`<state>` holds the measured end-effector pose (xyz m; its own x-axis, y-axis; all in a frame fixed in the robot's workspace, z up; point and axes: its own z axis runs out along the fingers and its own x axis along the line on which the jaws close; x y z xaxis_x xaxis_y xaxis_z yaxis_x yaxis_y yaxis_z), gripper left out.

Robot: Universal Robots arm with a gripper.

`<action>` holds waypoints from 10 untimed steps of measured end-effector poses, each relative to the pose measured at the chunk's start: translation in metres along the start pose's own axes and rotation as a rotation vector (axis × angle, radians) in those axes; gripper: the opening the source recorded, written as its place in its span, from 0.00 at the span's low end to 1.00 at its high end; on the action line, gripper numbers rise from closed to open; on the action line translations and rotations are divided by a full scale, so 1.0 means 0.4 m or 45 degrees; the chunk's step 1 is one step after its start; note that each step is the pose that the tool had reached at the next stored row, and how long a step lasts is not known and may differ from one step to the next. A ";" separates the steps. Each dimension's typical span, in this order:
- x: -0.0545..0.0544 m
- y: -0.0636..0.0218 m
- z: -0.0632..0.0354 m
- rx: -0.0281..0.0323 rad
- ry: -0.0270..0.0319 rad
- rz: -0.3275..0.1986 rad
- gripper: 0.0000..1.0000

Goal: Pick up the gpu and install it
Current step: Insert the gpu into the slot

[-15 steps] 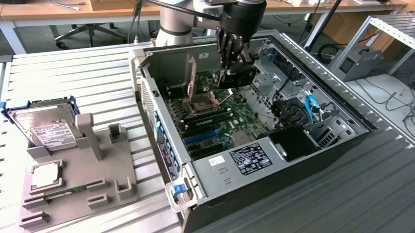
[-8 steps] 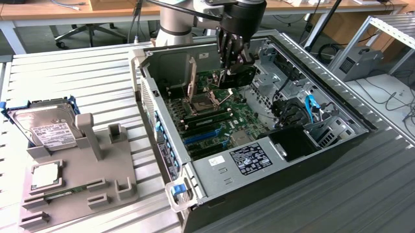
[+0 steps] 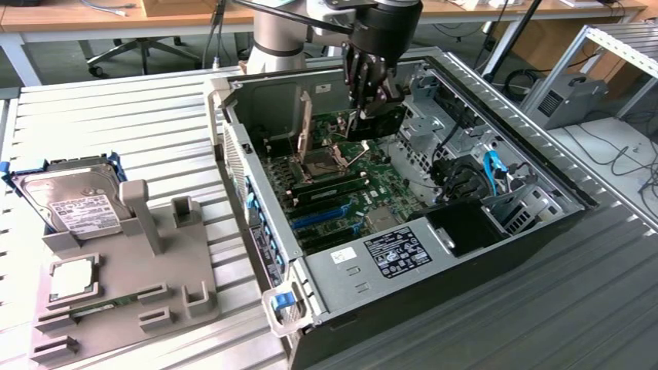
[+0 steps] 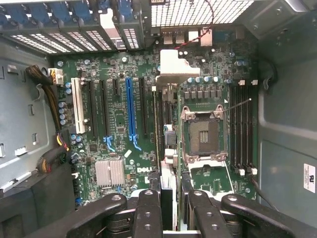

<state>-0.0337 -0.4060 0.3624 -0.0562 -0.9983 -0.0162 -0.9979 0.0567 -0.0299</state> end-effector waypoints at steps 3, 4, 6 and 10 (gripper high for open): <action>0.000 0.000 0.000 -0.0002 -0.0003 -0.011 0.26; 0.000 0.000 0.000 -0.0002 -0.0005 -0.014 0.26; 0.000 0.000 0.000 -0.0004 -0.0006 -0.021 0.26; 0.000 0.000 0.000 -0.0005 -0.0010 -0.031 0.26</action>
<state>-0.0337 -0.4060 0.3624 -0.0321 -0.9994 -0.0162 -0.9990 0.0326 -0.0300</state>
